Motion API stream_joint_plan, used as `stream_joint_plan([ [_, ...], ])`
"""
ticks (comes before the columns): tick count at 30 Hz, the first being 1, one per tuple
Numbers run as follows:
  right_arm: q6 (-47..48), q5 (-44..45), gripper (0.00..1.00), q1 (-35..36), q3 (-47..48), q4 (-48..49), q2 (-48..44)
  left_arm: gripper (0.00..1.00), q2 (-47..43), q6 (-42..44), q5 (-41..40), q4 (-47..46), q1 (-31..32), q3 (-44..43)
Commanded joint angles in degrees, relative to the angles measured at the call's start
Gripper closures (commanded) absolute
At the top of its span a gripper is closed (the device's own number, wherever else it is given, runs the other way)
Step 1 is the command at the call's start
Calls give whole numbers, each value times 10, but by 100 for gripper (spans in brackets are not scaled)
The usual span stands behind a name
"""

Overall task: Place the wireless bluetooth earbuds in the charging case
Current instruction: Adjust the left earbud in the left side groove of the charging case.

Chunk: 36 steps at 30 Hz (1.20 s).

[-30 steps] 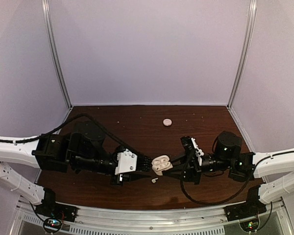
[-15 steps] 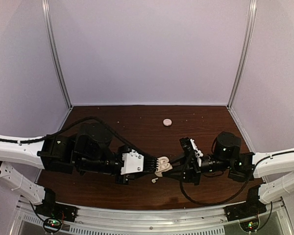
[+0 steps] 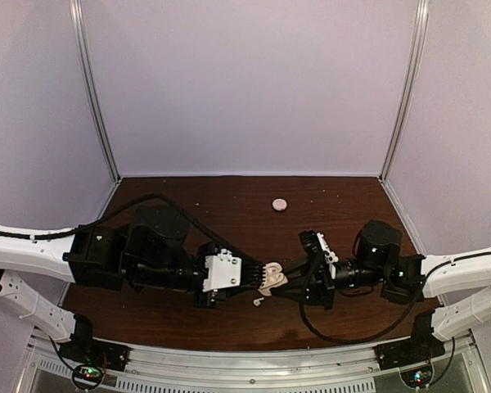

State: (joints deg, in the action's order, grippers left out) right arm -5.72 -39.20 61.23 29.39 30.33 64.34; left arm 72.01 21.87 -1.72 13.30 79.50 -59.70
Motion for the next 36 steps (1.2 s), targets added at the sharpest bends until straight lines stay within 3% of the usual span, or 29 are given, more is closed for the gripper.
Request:
stream_joint_plan([
  [1,9,-2,100,-2,8,6,0,83,9,-13,-3,-33,3,-23],
  [19,27,12,100,0,-4,18,-34,91,48,-68,-24,-25,1,-36],
  [24,24,37,100,-1,-14,16,-41,82,18,-66,-14,-52,1,-20],
  [26,21,56,100,-3,-24,15,-47,73,0,-78,-23,-72,1,-9],
  [30,-3,74,100,-16,-48,24,-66,32,-33,-122,-59,-107,1,17],
  [33,-22,84,100,-30,-72,31,-91,9,-55,-171,-82,-129,-10,43],
  [34,-27,88,100,-36,-79,29,-102,3,-62,-190,-92,-152,-16,58],
  [36,-40,100,100,-52,-93,24,-124,2,-73,-260,-145,-187,-22,95],
])
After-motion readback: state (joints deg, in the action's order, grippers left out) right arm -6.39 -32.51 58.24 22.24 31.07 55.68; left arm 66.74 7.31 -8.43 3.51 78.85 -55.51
